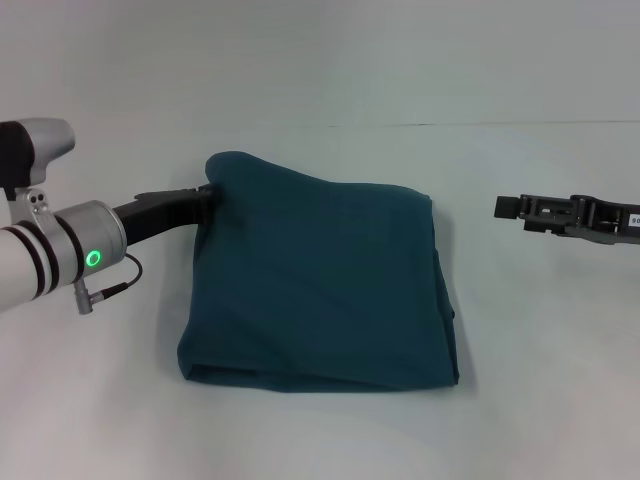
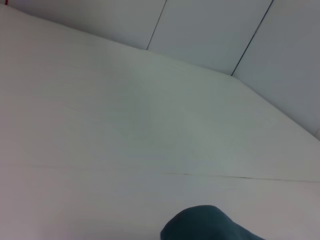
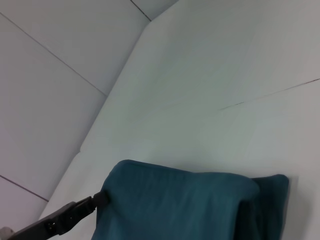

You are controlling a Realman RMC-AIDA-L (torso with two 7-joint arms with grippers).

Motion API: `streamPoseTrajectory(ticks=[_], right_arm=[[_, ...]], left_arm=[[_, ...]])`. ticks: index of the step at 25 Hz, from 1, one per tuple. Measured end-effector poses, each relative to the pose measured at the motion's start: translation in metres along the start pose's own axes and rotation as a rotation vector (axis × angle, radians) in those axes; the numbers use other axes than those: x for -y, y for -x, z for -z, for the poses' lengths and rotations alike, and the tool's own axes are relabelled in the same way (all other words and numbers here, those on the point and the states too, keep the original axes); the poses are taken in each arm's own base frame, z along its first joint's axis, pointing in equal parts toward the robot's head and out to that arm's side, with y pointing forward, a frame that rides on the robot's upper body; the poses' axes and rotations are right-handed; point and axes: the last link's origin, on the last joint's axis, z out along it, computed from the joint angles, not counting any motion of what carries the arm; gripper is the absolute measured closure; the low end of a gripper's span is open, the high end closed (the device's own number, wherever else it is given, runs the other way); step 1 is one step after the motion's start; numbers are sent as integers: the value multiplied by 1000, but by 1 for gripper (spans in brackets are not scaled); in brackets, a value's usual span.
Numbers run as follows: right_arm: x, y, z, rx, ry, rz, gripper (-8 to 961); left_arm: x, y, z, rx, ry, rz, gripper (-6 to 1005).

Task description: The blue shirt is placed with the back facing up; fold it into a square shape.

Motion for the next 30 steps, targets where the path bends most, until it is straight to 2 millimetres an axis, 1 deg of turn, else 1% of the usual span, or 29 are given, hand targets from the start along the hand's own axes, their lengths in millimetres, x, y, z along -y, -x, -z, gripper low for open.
streamPoseTrajectory(ticks=[8,14,17,19,22,23,25,29,30], right_arm=[[-1,2,0,0,1,4,37],[-1,2,-1,-1,2,7,37],[-2,2,-1,-9,7,14,37],[-4,0,0,-15,22,33,38],[-11,-3,3,-9,81,92,38],[-15,-5,3,-4,113,122,38],[-24,-10,4,7,185,185,38],[-39,-22,4,4,303,323,38],[-42,-25,3,5,325,358,38]], left_arm=[[-6,2,4,4,60,-8,919],[5,-2,18,-55,37,31,899],[13,-5,31,-104,24,55,788],[12,-6,42,-137,60,62,714],[4,-7,60,-169,158,48,581],[-2,-7,70,-180,215,32,534],[-10,-4,84,-186,296,12,438],[-28,6,112,-186,460,-42,353],[-28,6,112,-186,460,-42,332]])
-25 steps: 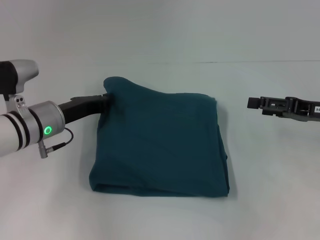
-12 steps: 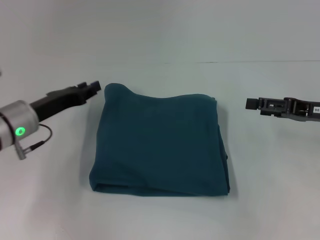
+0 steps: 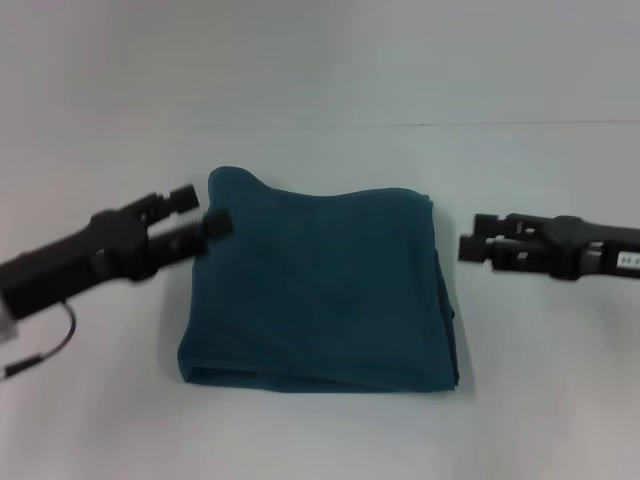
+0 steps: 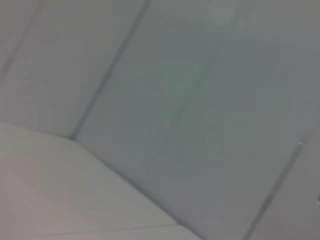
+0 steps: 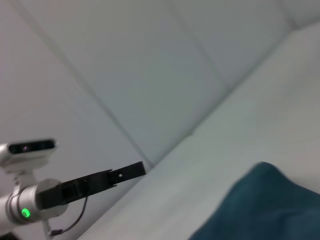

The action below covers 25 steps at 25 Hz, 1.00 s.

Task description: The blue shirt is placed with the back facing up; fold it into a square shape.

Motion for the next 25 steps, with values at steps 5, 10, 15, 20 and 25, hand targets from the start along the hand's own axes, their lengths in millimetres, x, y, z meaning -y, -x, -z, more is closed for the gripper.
streamPoseTrajectory(ticks=[5,10,15,20,25], right_arm=[[-12,-14,-9,4,59,140,38],[-18,-27,-14,6,69,213,38],[-22,-37,-23,-16,96,247,38],[-26,-44,-30,-86,133,241,38],[-29,-46,-33,-149,158,215,38]], left_arm=[[-22,15,23,8,110,-78,226],[-26,27,33,-2,107,-95,116],[-32,43,32,67,152,-131,125],[-35,54,28,157,189,-154,125],[-37,61,27,213,217,-149,125]])
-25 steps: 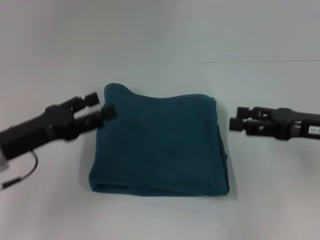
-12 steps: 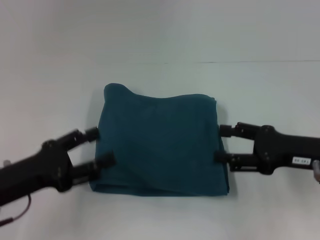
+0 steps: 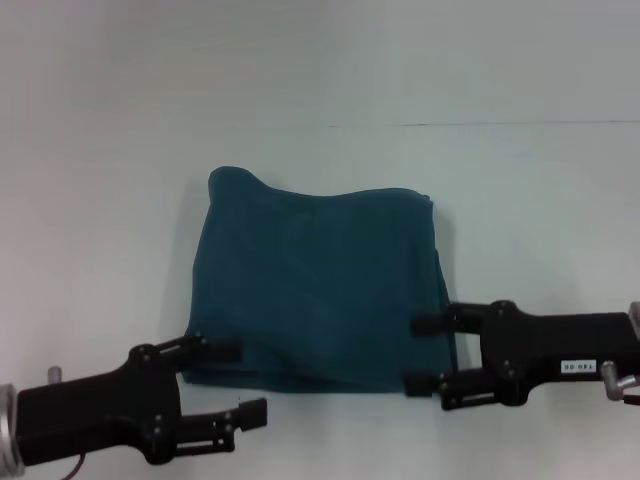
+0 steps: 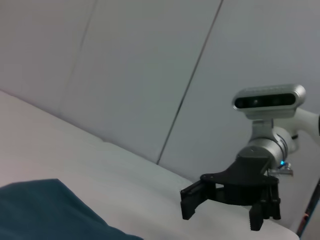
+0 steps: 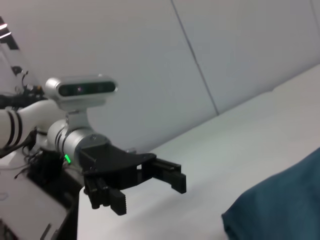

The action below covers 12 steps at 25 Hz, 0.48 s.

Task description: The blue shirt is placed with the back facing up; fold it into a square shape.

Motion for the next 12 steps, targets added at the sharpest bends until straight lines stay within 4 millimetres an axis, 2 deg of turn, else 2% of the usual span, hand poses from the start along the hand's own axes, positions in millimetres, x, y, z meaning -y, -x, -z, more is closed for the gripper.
streamPoseTrajectory(ticks=[12], right_arm=[[0,-5,-5,-67,16,-9,38]], left_arm=[[-3,3,-1,25,27,17,125]])
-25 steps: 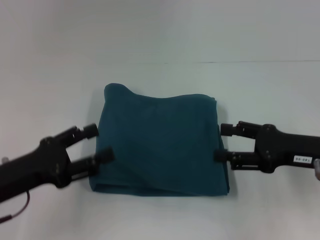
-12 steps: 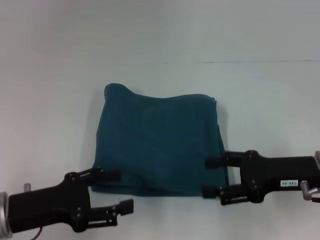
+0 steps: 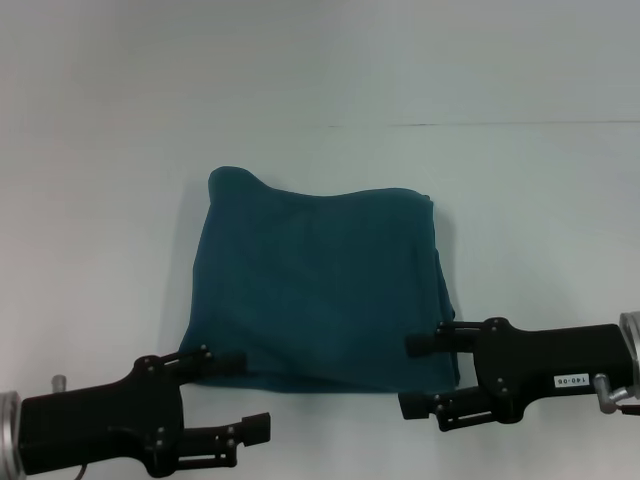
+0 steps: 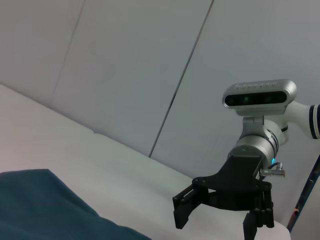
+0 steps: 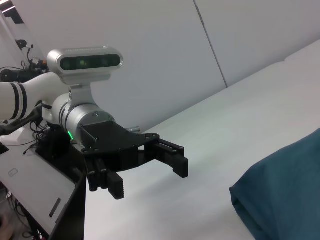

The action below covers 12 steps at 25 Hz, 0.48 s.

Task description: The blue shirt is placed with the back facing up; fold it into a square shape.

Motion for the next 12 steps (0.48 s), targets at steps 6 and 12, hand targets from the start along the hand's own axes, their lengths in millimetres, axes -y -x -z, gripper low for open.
streamPoseTrajectory(ticks=[6,12], right_arm=[[-1,-2,2,4,-1,-7,38],[-1,-2,2,5,1,-8,38]], left_arm=[[-1,0,0,4,8,3,125],[0,-1,-1,5,9,2,126]])
